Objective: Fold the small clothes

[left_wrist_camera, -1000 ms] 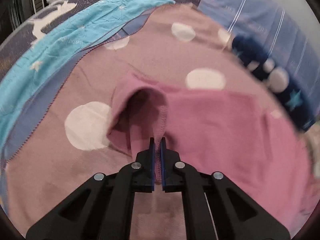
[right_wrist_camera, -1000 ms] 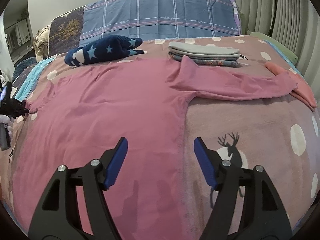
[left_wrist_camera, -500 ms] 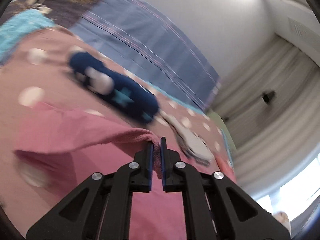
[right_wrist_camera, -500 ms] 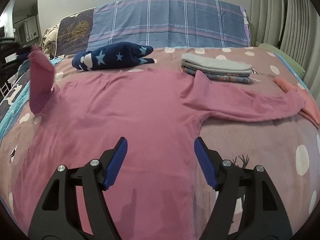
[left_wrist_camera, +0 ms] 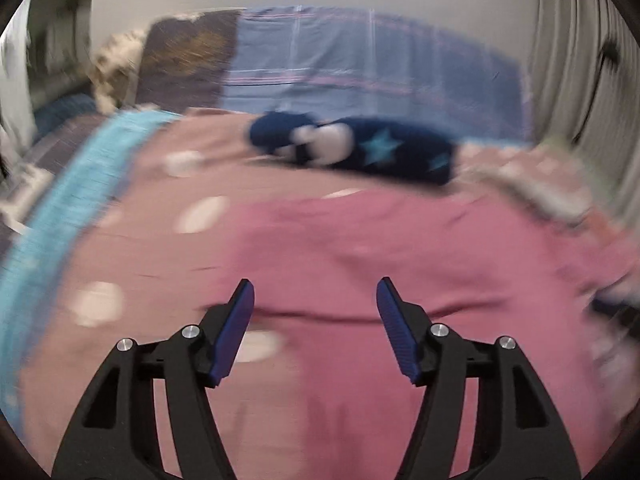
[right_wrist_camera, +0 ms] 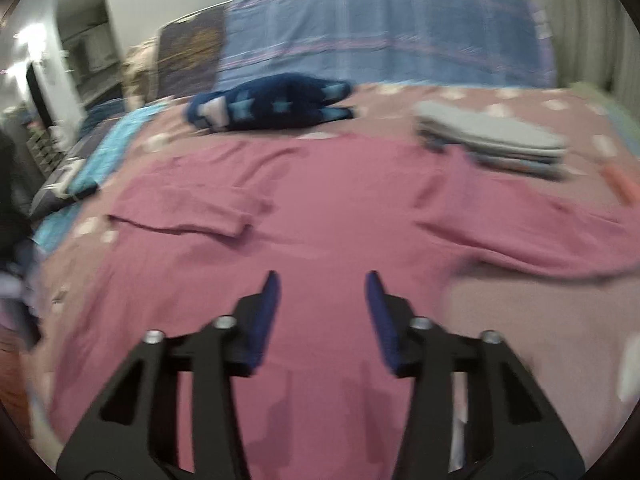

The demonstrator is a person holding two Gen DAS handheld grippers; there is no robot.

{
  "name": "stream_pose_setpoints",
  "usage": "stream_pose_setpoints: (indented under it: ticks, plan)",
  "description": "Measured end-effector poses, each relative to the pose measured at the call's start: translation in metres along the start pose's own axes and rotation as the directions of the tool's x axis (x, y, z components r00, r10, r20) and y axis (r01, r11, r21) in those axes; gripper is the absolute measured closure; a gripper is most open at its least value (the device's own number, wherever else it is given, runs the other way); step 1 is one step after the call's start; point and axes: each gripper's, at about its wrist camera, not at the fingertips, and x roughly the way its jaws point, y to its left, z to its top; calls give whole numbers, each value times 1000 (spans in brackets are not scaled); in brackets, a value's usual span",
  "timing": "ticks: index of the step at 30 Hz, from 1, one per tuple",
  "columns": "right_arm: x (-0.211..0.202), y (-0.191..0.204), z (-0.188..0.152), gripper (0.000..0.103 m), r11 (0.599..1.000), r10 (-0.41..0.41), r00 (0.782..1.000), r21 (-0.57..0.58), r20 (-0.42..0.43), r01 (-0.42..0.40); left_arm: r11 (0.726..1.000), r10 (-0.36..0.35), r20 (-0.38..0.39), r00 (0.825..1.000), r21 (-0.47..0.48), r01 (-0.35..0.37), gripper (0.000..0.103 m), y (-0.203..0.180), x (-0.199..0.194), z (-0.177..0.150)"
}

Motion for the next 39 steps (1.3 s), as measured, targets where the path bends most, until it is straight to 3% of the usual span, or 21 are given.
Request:
stream_pose_setpoints:
  ticks: [3,4,7,11,12,13,14,15,18,21,23,26,28,30,33,35,37,38,39]
  plan:
    - [35,6,25,63,986,159,984,55,-82,-155,996,87,-45,995,26,-86,39,19,16,-12]
    - [53,8,35,57,977,204,972,84,-117,-195,996,89,-62,994,6,-89,39,24,20,-14]
    - [89,13,48,41,953,280,942,175,-185,-249,992,43,-107,993,-114,-55,39,48,33,-18]
    - [142,19,55,37,892,383,883,358,-272,-276,984,-22,-96,995,-180,5,37,50,32,-22]
    - [148,20,56,41,878,393,882,391,-259,-276,987,-27,-88,996,-160,13,33,43,27,-24]
    - [151,23,61,74,872,390,892,402,-227,-279,991,-17,-85,996,-135,6,31,37,29,-23]
    - [152,26,67,95,875,390,895,390,-215,-287,995,5,-83,997,-103,-14,28,30,31,-23]
    - [149,32,76,102,881,385,902,369,-196,-296,997,44,-79,996,-61,-49,28,23,35,-24]
    - [111,29,104,103,871,384,923,341,-23,-354,994,96,-80,992,-35,-99,28,20,43,-24]
    - [61,21,122,103,928,272,954,230,124,-295,992,73,-89,993,-95,-81,28,32,47,-23]
    - [41,8,125,103,957,191,971,194,146,-218,991,54,-93,994,-114,-65,26,34,50,-23]
    - [48,-22,116,103,952,150,984,256,95,-169,990,21,-126,992,-134,-38,26,33,62,-23]
    - [69,-40,103,99,933,168,985,318,27,-167,990,28,-141,990,-135,-47,26,32,67,-25]
    - [93,-50,87,93,891,262,965,393,-33,-228,989,26,-144,989,-142,-47,26,33,67,-26]
    - [118,-41,71,57,869,341,934,415,-107,-269,986,31,-162,986,-154,-57,20,36,71,-27]
    - [136,-21,65,55,874,371,914,394,-166,-283,985,33,-169,985,-159,-61,19,37,72,-28]
    - [150,-7,62,44,873,391,900,388,-196,-295,986,41,-167,985,-154,-67,19,36,73,-29]
    - [156,3,61,42,877,392,899,376,-197,-300,986,43,-168,985,-152,-69,18,36,73,-29]
    - [158,11,63,48,889,375,908,350,-184,-296,986,48,-172,984,-151,-75,18,35,74,-29]
